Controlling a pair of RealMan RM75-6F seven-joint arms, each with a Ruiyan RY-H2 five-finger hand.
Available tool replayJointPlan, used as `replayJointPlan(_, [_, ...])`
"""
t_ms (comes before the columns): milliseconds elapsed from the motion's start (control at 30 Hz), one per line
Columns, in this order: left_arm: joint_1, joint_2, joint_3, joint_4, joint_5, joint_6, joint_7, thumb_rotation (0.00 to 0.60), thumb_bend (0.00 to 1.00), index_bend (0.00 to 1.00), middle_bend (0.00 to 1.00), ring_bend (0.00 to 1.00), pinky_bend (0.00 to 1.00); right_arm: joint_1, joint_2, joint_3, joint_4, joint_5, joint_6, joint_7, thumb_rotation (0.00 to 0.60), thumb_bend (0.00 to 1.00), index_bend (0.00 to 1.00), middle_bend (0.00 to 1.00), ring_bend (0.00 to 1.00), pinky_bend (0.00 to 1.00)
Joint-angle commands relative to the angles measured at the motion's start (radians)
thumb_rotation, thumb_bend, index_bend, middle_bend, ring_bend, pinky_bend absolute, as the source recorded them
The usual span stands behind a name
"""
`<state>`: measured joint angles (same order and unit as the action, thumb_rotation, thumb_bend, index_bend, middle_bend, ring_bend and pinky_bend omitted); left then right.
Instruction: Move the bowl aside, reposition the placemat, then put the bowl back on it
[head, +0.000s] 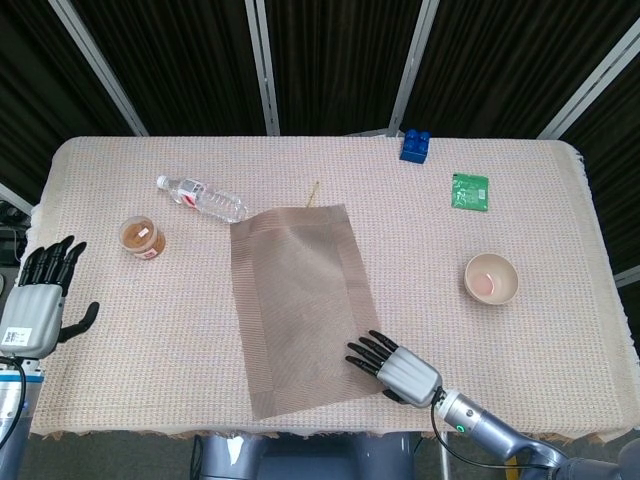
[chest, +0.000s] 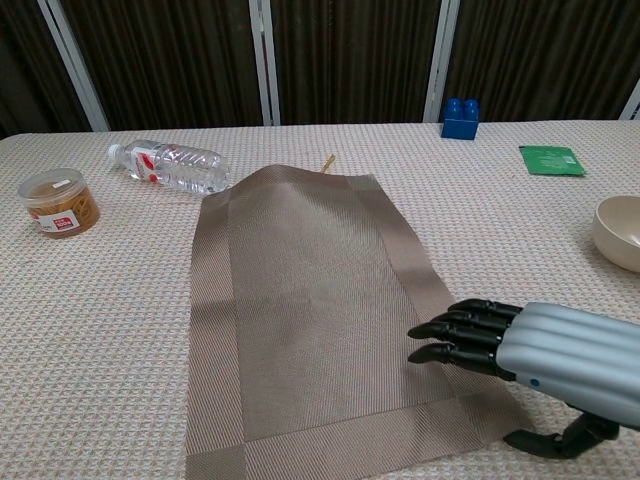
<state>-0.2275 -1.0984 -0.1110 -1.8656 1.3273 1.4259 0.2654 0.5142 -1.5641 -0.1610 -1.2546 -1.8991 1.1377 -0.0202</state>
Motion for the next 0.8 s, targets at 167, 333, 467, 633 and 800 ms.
replayJointPlan(167, [0.000, -0.001, 0.001, 0.001, 0.003, -0.003, 0.001, 0.600, 0.37, 0.00, 0.00, 0.00, 0.00, 0.003, -0.007, -0.007, 0.019, 0.005, 0.007, 0.005, 0.600, 0.30, 0.20, 0.00, 0.00, 0.00])
replayJointPlan(333, [0.001, -0.002, 0.001, 0.000, 0.006, -0.004, 0.001, 0.600, 0.37, 0.00, 0.00, 0.00, 0.00, 0.004, -0.012, -0.012, 0.022, 0.006, 0.018, 0.016, 0.600, 0.32, 0.34, 0.00, 0.00, 0.00])
replayJointPlan(467, [0.001, -0.002, 0.002, 0.000, 0.007, -0.005, 0.000, 0.600, 0.37, 0.00, 0.00, 0.00, 0.00, 0.004, -0.020, -0.013, 0.034, 0.010, 0.024, 0.026, 0.600, 0.39, 0.42, 0.00, 0.00, 0.00])
replayJointPlan(633, [0.002, -0.001, 0.002, -0.001, 0.010, -0.004, -0.002, 0.600, 0.37, 0.00, 0.00, 0.00, 0.00, 0.004, -0.025, -0.016, 0.040, 0.012, 0.027, 0.035, 0.600, 0.42, 0.54, 0.00, 0.00, 0.00])
replayJointPlan(800, [0.005, -0.001, 0.004, -0.005, 0.016, 0.000, -0.002, 0.600, 0.37, 0.00, 0.00, 0.00, 0.00, 0.001, -0.032, -0.018, 0.046, 0.009, 0.048, 0.050, 0.600, 0.43, 0.62, 0.00, 0.00, 0.00])
